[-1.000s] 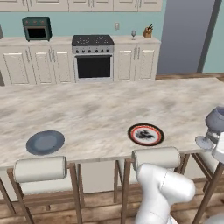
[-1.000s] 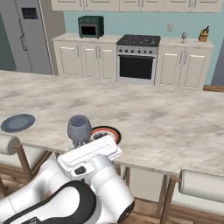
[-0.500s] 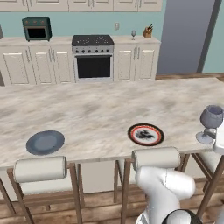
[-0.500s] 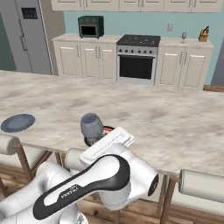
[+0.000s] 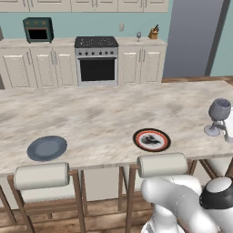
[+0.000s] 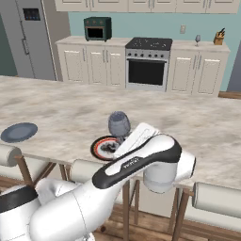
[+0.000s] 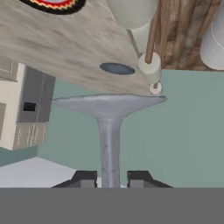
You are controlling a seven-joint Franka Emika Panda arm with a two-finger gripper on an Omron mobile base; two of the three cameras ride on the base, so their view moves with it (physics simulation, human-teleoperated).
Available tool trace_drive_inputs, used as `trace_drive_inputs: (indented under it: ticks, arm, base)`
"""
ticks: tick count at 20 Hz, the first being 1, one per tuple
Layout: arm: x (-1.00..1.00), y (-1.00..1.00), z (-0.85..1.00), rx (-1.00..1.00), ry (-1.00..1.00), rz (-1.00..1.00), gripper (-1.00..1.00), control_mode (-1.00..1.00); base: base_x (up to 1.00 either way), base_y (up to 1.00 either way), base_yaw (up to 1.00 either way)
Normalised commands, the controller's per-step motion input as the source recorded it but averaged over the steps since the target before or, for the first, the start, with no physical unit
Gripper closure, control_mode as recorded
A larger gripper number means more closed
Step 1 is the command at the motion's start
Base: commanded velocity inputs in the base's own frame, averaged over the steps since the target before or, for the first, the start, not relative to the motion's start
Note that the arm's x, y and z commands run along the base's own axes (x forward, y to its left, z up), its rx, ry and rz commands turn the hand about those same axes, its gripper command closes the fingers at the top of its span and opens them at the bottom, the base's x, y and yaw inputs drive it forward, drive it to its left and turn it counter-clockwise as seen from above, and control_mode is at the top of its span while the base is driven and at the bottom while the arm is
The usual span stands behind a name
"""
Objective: Retrieve the wine glasses from the counter and place one next to each plate.
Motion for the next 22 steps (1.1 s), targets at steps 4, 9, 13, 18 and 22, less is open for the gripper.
trace_drive_inputs:
  ticks: [4,9,13,18,22]
  arm:
    - [0.65,0.0,-0.07,-0.02,-0.06,0.27,1.0,-1.0]
    - [0.7,0.11,-0.13,-0.04,0.0,0.1,1.0,-1.0]
    - [0.49,0.25,-0.39,-0.23,0.04,-0.06,1.0,-1.0]
    - [0.46,0.34,-0.29,-0.18,0.11,-0.13,1.0,-1.0]
    - [0.36,0.23,-0.28,-0.05,0.11,-0.13,1.0,-1.0]
  base:
    - [0.0,0.0,0.0]
    - [0.0,0.0,0.0]
    - [0.0,0.0,0.0]
    - [0.0,0.0,0.0]
    - [0.0,0.0,0.0]
